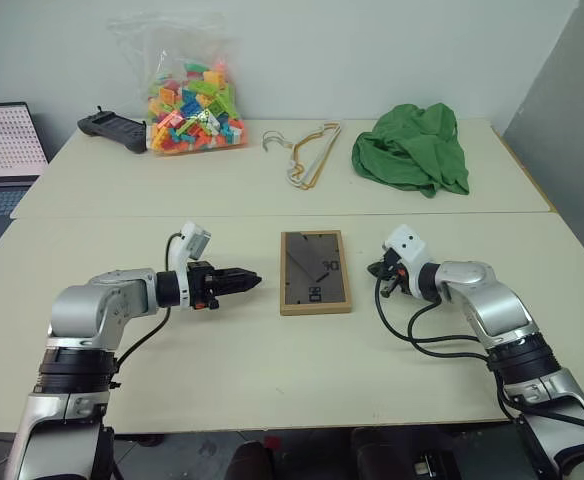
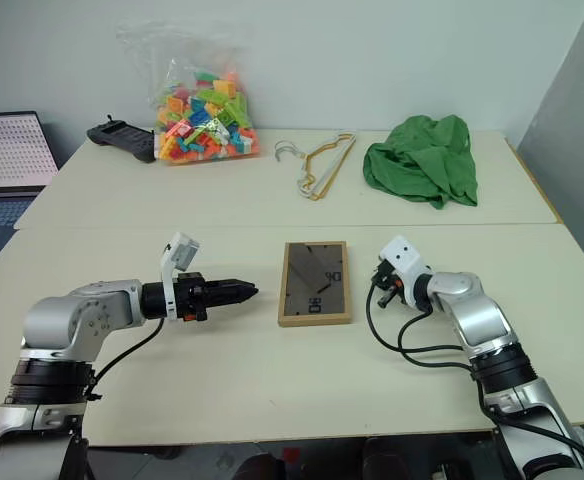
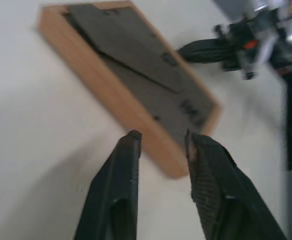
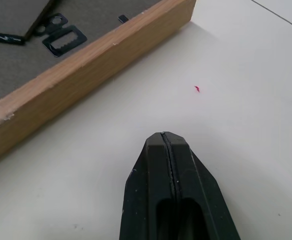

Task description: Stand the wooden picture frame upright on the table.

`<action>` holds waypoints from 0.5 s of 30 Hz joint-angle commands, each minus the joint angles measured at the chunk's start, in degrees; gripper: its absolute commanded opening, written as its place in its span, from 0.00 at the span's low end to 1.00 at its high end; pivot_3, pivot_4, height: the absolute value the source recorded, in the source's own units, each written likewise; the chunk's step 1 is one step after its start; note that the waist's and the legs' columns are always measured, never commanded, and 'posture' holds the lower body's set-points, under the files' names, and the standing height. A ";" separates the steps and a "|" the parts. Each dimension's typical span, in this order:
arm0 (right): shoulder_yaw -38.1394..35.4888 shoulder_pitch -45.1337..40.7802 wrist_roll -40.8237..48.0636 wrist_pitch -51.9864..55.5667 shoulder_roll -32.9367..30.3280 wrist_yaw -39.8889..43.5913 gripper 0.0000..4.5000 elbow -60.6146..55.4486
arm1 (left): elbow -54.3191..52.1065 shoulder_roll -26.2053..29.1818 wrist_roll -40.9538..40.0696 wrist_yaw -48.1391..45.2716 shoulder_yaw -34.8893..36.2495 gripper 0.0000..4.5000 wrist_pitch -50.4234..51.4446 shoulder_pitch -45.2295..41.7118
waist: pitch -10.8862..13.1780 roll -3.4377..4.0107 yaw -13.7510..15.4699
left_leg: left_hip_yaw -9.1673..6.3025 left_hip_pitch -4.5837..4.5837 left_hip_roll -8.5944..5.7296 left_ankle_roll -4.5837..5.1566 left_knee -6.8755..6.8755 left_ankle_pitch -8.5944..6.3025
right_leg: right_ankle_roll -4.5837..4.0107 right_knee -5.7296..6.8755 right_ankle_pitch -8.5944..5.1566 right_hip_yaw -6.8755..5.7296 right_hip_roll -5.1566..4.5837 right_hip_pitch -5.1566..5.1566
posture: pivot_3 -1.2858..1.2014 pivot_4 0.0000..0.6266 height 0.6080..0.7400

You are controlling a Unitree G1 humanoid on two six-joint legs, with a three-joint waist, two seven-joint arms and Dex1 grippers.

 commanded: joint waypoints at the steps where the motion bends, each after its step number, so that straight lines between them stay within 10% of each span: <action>1: 0.17 -1.50 -0.44 -2.38 0.37 1.20 0.00 -0.54 | 4.37 -0.81 -6.03 1.31 3.97 0.53 12.08 -2.74 | 0.00 0.00 -0.06 | 0.00 0.03 0.00 0.00 0.00 0.00 | 0.00 0.04 0.00 0.00 0.00 0.00 | 0.52 0.24 1.00; 11: 2.69 -0.67 -1.15 -3.96 3.99 0.99 0.00 -1.20 | 14.89 -3.76 -2.98 3.67 0.13 0.99 10.06 -3.58 | -0.01 0.02 0.00 | 0.00 0.09 0.01 -0.09 0.02 0.05 | -0.01 0.12 0.00 0.01 0.00 0.01 | 0.52 0.24 1.00; 15: 3.59 -1.41 -1.65 -3.18 6.56 0.44 0.00 -0.95 | 20.18 -6.02 -0.73 1.97 -4.00 0.99 6.75 -6.07 | -0.02 0.03 0.00 | 0.03 0.19 -0.01 -0.06 0.02 0.04 | -0.01 0.17 0.00 0.03 0.00 0.06 | 0.52 0.24 1.00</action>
